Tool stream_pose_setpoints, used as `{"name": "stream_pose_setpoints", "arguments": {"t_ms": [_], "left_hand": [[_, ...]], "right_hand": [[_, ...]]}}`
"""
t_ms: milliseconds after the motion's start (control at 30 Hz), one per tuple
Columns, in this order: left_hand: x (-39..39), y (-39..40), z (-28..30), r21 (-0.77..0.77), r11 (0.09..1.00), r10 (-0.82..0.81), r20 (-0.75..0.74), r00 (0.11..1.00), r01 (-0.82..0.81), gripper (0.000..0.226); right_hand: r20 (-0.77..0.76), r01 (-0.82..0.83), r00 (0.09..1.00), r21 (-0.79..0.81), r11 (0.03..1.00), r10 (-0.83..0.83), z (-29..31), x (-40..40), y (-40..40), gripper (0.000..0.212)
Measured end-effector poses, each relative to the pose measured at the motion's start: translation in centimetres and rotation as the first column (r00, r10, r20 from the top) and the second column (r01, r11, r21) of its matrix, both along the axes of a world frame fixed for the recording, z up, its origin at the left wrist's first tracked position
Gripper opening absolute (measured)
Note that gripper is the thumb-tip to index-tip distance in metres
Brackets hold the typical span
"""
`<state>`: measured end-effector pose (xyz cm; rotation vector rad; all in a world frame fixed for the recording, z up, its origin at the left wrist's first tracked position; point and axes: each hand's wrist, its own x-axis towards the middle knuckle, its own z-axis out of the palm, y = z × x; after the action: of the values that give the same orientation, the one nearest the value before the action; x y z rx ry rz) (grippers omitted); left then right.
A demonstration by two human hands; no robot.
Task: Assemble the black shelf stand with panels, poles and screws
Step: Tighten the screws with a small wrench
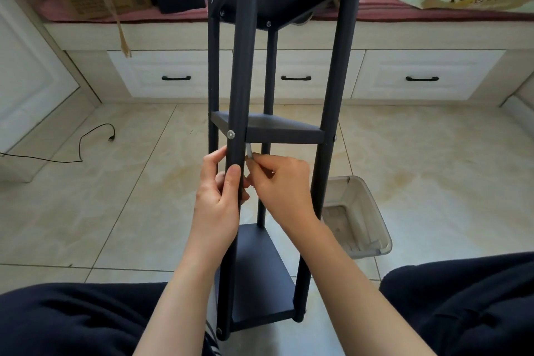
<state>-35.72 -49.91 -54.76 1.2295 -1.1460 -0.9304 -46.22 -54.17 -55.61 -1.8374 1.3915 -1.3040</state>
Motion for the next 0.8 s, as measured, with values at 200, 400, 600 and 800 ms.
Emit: {"name": "stream_pose_setpoints", "arguments": {"t_ms": [200, 400, 600, 800], "left_hand": [[0.2, 0.2, 0.2, 0.006, 1.000, -0.015, -0.056, 0.998, 0.015, 0.027], [0.7, 0.2, 0.2, 0.011, 1.000, -0.005, -0.042, 0.999, 0.006, 0.026], [0.9, 0.3, 0.3, 0.009, 1.000, -0.005, -0.038, 0.999, 0.005, 0.026], [0.9, 0.4, 0.4, 0.017, 1.000, -0.003, -0.042, 0.999, 0.003, 0.026]], "right_hand": [[0.066, 0.027, 0.998, -0.162, 0.986, -0.017, -2.3, 1.3, -1.1, 0.023], [0.113, 0.066, 0.993, -0.220, 0.973, -0.042, -3.2, 2.2, -2.0, 0.013], [0.125, 0.050, 0.992, -0.229, 0.972, -0.022, -3.4, 2.4, -2.4, 0.010], [0.082, 0.038, 0.996, -0.204, 0.978, -0.022, -2.9, 1.8, -2.0, 0.012]]}}
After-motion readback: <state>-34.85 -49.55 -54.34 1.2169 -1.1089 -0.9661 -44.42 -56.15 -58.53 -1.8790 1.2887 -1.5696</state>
